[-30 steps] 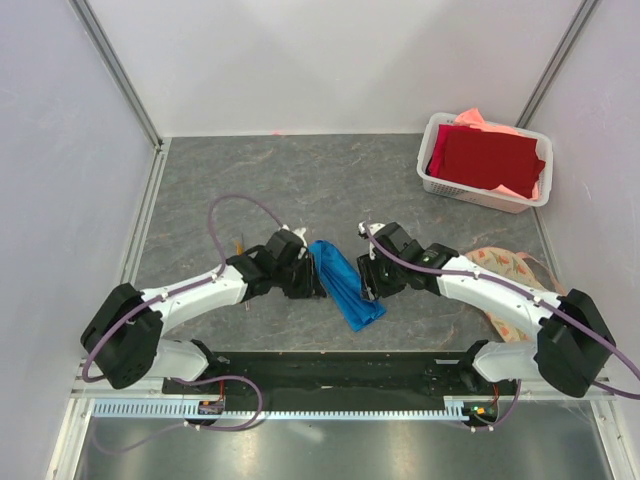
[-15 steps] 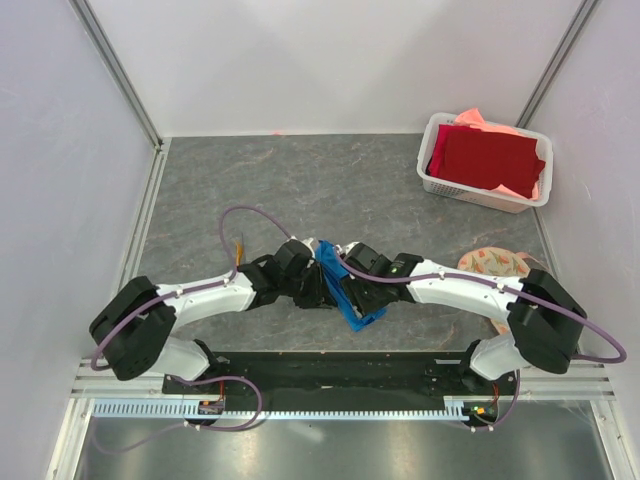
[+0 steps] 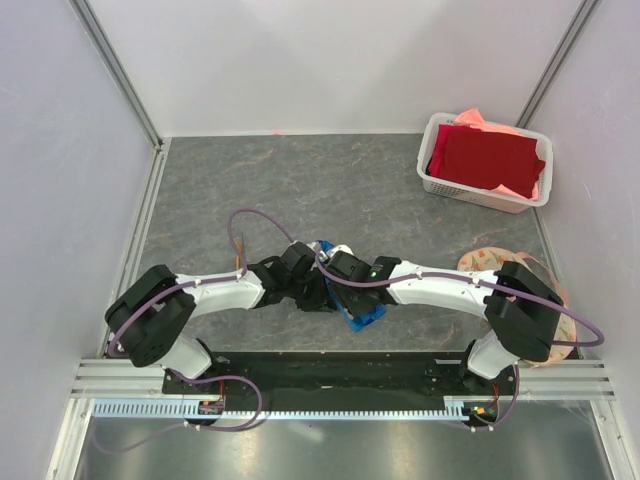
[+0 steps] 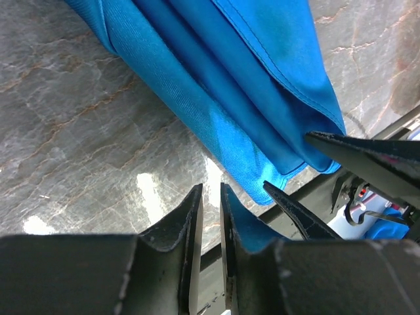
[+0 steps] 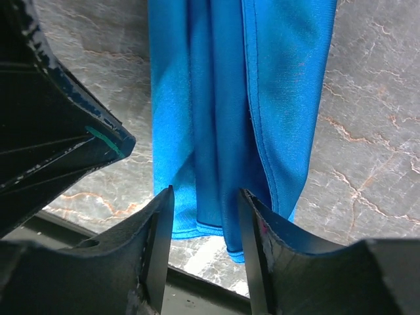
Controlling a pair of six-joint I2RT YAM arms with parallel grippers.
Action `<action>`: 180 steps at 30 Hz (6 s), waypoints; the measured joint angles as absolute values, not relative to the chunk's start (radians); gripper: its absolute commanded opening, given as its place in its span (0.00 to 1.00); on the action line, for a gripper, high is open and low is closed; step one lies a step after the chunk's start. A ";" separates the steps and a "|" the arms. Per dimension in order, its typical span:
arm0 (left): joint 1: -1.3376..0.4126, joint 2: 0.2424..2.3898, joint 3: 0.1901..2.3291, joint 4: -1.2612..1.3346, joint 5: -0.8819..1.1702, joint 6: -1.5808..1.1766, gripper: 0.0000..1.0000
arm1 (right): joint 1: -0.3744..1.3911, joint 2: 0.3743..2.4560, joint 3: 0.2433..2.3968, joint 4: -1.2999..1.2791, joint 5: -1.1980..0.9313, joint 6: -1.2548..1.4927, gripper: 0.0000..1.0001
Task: Fold the napkin into a case and place the utensils inside
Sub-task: Stuff the top corner of the smaller-rectangle-folded napkin at the center of the board.
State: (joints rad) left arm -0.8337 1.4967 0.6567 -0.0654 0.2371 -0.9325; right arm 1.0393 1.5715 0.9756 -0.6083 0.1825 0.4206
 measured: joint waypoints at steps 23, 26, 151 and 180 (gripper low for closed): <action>-0.833 1.474 0.656 -0.034 0.231 -0.991 0.17 | 1.078 1.621 0.981 -0.614 0.274 0.486 0.39; -0.833 1.506 0.656 -0.017 0.230 -0.997 0.16 | 1.079 1.630 0.974 -0.616 0.289 0.501 0.37; -0.939 1.578 0.704 -0.018 0.198 -1.020 0.09 | 1.042 1.478 0.892 -0.613 0.253 0.638 0.18; -0.950 1.535 0.643 0.026 0.189 -1.024 0.09 | 1.042 1.537 0.871 -0.444 0.210 0.715 0.27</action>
